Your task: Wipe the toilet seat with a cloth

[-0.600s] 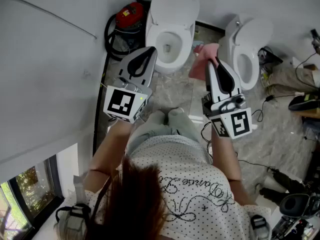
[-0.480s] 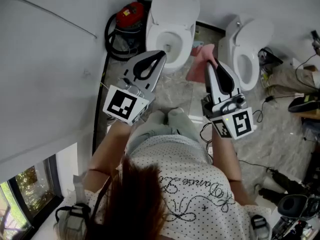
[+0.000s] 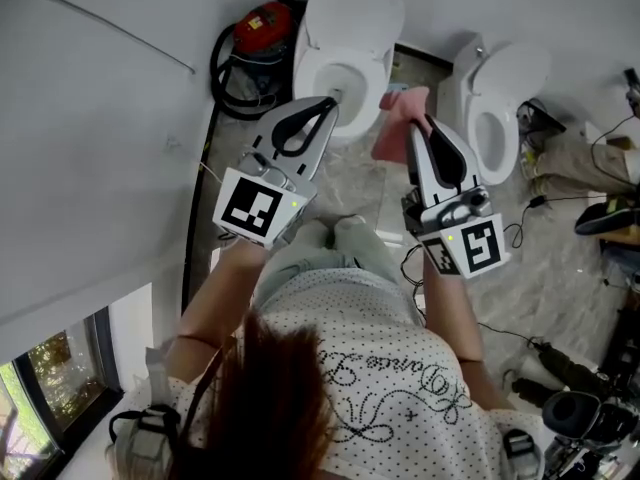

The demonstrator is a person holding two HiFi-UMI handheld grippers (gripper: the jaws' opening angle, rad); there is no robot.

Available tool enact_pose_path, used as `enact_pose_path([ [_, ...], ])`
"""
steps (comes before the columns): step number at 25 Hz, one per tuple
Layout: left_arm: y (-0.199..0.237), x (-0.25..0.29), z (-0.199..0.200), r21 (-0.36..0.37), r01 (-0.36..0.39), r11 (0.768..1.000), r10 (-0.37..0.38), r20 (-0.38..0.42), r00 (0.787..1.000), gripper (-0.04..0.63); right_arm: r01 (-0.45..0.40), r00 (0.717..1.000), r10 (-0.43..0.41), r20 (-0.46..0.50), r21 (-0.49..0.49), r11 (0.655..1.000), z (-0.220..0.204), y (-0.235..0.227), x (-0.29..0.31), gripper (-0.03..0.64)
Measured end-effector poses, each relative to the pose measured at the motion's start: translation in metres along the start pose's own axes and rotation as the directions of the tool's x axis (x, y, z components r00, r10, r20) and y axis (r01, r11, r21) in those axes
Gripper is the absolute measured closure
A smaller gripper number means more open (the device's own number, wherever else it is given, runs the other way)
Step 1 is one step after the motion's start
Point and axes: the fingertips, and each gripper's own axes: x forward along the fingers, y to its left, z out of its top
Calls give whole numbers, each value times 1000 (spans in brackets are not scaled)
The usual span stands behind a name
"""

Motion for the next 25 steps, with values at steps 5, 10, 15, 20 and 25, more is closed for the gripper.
enact_pose_path([
  [5,16,2,-13,-14,-35,999,35,-28,999,589,6,1000,-6,-26,13,1000,-10,-6,9,575],
  [10,38,10,-28,-52,-115,992,111,-71,991,527,9,998,-7,-64,30,1000,-26,-27,18,572],
  [15,76,23,-39,-33,-212,977,208,-90,974,515,8,998,-5,-56,42,999,-39,-64,45,572],
  [20,112,65,-46,-55,-267,962,260,-111,959,515,-32,999,34,-35,49,998,-41,-112,91,572],
  [25,142,118,-40,-31,-320,947,315,-112,943,515,-94,995,95,-16,54,994,-41,-166,135,572],
])
